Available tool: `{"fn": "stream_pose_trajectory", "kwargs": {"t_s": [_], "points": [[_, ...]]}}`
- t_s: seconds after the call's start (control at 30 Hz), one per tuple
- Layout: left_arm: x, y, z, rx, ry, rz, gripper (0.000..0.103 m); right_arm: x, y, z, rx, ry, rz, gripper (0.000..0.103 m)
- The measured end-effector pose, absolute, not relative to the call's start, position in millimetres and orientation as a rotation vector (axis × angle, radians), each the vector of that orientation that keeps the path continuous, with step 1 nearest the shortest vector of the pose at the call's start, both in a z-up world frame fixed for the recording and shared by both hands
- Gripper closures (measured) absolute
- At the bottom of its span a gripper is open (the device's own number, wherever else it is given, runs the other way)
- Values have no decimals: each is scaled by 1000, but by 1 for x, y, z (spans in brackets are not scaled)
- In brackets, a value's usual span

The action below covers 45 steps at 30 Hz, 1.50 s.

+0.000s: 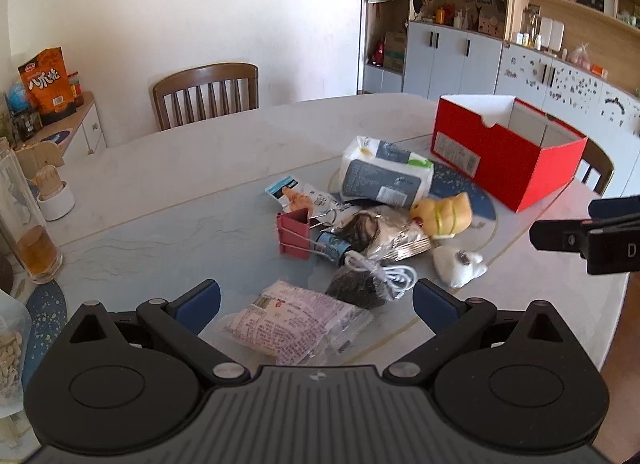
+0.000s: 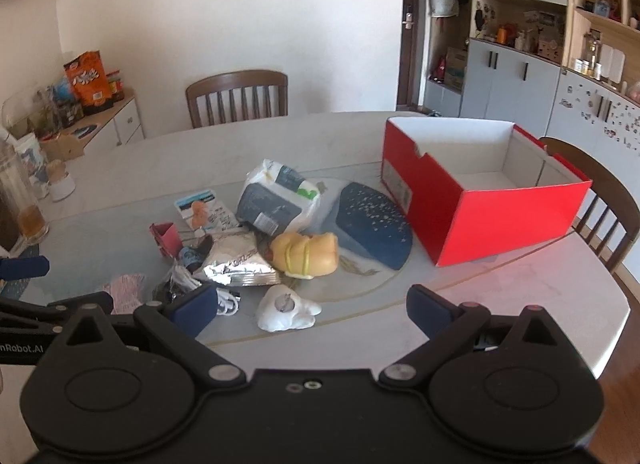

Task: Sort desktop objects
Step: 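Reach the left tool to the pink-printed snack bag while the right tool reaches the white figurine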

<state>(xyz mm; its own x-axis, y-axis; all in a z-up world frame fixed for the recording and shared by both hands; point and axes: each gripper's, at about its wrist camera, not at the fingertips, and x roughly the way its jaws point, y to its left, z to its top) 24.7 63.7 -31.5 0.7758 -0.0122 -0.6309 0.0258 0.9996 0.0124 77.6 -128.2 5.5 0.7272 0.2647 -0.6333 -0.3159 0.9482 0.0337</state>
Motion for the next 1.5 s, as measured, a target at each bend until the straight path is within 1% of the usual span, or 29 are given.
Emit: {"fn": "stream_pose_trajectory", "kwargs": {"t_s": [0.4,0.6,0.7,1.0,1.03,1.1,1.17,1.27,1.33,1.4,1.5], "points": [[47,63,-64,30,746,58,0,125,-121,-33,-156,736,425,6],[58,54,-78,50,788,90,0,144,-119,-52,-192,783,501,7],[63,51,-82,62,805,103,1,150,-116,-60,-215,797,526,10],[70,50,-88,74,830,106,1,159,-110,-73,-248,827,576,14],[70,50,-88,72,830,106,2,159,-109,-74,-251,830,581,15],[71,52,-88,59,837,96,10,160,-107,-75,-259,833,591,16],[71,52,-89,61,836,93,11,160,-105,-76,-268,835,599,18],[69,53,-89,61,830,86,16,160,-103,-76,-272,843,616,23],[68,55,-88,55,827,83,18,159,-102,-76,-273,847,628,29],[67,55,-87,57,827,88,23,159,-101,-76,-273,848,639,32],[65,56,-85,52,824,83,26,159,-100,-76,-266,855,659,40]]}}
